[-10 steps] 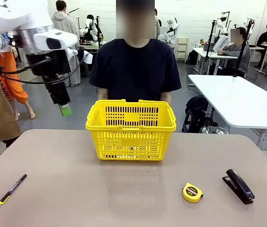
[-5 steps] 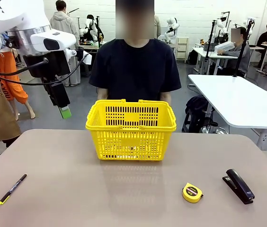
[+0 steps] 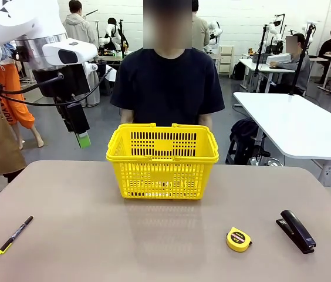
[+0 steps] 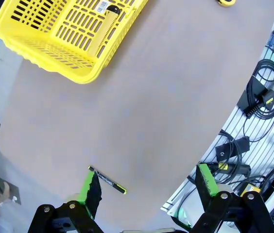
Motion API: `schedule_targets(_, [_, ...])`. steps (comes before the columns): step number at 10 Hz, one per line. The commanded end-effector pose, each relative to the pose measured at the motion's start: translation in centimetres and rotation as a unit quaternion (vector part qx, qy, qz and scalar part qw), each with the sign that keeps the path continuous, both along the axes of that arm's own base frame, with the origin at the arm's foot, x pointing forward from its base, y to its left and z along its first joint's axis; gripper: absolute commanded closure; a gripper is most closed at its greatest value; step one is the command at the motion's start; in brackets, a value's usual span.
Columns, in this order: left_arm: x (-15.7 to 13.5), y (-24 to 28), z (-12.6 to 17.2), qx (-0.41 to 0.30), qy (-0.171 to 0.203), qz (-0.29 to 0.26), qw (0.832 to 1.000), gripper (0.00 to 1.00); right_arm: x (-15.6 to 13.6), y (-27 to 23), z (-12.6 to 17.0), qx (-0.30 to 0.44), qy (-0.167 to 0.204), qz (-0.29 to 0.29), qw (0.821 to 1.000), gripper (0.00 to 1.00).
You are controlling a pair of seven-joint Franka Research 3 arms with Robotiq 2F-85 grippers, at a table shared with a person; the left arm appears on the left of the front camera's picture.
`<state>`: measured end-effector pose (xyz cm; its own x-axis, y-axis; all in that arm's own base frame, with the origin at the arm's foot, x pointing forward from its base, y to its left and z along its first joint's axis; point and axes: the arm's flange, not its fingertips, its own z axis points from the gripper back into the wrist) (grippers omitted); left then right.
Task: Place the items the person wants into the basket.
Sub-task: Pick up the item the person points to and place it in the Market Basket.
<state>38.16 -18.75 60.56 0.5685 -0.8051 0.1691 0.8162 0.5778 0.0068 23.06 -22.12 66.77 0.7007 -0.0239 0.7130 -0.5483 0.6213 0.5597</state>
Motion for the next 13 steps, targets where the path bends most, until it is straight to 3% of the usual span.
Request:
schedule_targets(1, [-0.3,0.2,0.1,0.0,-0.002,-0.002,1.0,0.0,0.1,0.1,0.2,0.01,-0.013,0.006,1.0,0.0])
schedule_targets(7, [-0.1,0.0,0.1,0.0,-0.001,0.0,1.0,0.0,0.1,0.1,0.2,0.01,-0.013,0.006,1.0,0.0])
schedule_targets(8, [-1.8,2.3,0.4,-0.036,-0.025,-0.027,0.999,0.0,0.1,0.1,0.2,0.01,-0.013,0.006,1.0,0.0])
schedule_targets(10, [-5.3,9.7,4.4,-0.152,-0.035,-0.12,0.98,0.0,0.1,0.1,0.2,0.01,-0.013,0.006,1.0,0.0])
schedule_targets(12, [-8.9,14.9,3.9,-0.211,-0.073,-0.16,0.962,0.0,0.1,0.1,0.2,0.01,-0.013,0.006,1.0,0.0])
schedule_targets(13, [-9.3,17.3,4.0,-0.225,-0.079,-0.169,0.956,0.0,0.1,0.1,0.2,0.01,-0.013,0.006,1.0,0.0])
